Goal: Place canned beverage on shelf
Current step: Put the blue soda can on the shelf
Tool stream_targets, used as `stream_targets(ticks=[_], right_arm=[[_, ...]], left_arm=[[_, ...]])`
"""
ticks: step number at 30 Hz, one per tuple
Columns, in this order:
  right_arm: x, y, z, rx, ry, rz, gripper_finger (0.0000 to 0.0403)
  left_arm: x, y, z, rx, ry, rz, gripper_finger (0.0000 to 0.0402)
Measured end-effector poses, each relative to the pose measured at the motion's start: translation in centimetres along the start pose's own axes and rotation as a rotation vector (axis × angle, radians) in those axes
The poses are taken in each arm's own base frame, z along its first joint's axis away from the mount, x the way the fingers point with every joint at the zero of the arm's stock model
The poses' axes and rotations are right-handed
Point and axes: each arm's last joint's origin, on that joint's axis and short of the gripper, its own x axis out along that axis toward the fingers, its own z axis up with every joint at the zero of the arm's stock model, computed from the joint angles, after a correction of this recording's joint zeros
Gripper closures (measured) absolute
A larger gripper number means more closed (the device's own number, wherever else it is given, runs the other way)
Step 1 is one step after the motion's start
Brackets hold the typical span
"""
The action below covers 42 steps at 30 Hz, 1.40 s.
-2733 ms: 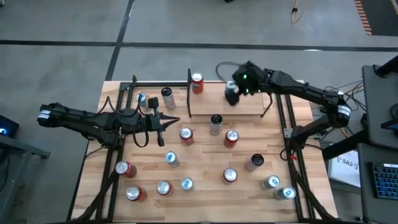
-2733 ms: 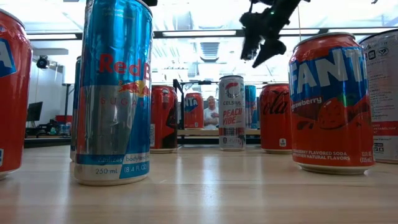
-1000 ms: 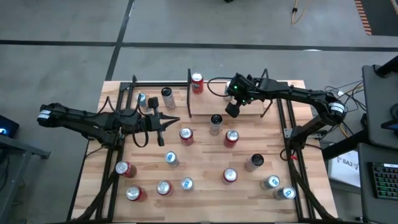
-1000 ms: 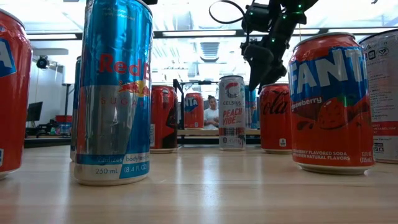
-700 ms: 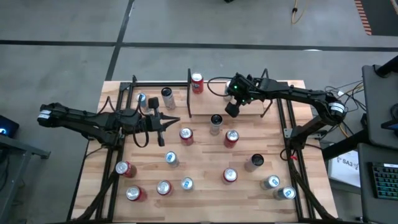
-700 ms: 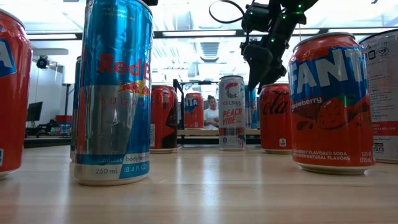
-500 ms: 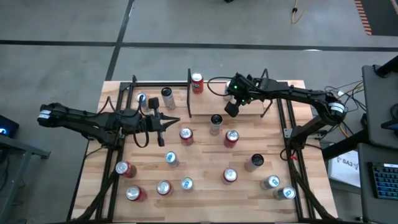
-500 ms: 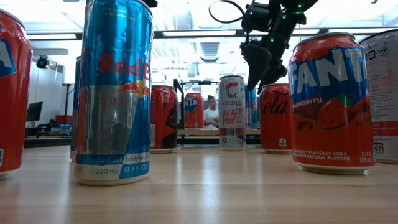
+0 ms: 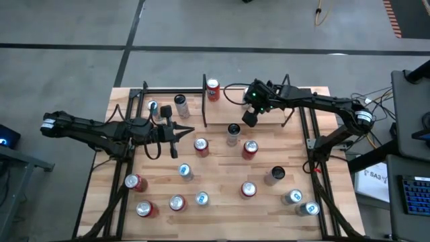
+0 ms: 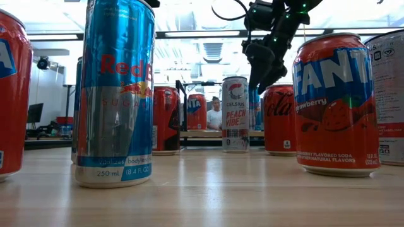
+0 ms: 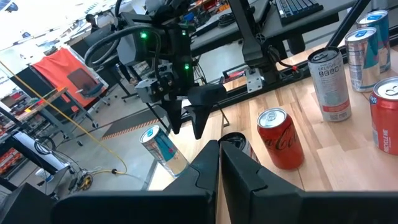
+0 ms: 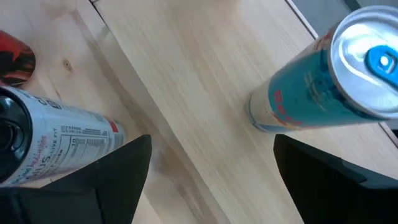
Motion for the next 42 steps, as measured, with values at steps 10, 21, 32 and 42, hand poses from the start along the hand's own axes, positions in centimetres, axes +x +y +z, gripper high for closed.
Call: stream_targets(ticks=[10,21,32,42], right_arm=[[0.0,0.0,-0.2,-0.018,0.021,0.006,0.0223],[0.4,-0.3,0.1,-0.056,-0.004,-0.043,0.0393],[2.6,-2.7,0.6,-0.027,0.008,-0.148,0.0394],[4.5,-4.0,0.6,0.012,0.036,-0.22,0.0394]], left_arm=[[0.0,0.0,0.0,0.0,0.0,0.0,0.0402],[0.0,0.0,0.0,0.003,0.0,0.001,0.0402],[0.0,0.0,0.0,0.003,0.0,0.0,0.0402],[0.0,0.0,0.0,0.005,0.004,-0.001,0.0402]])
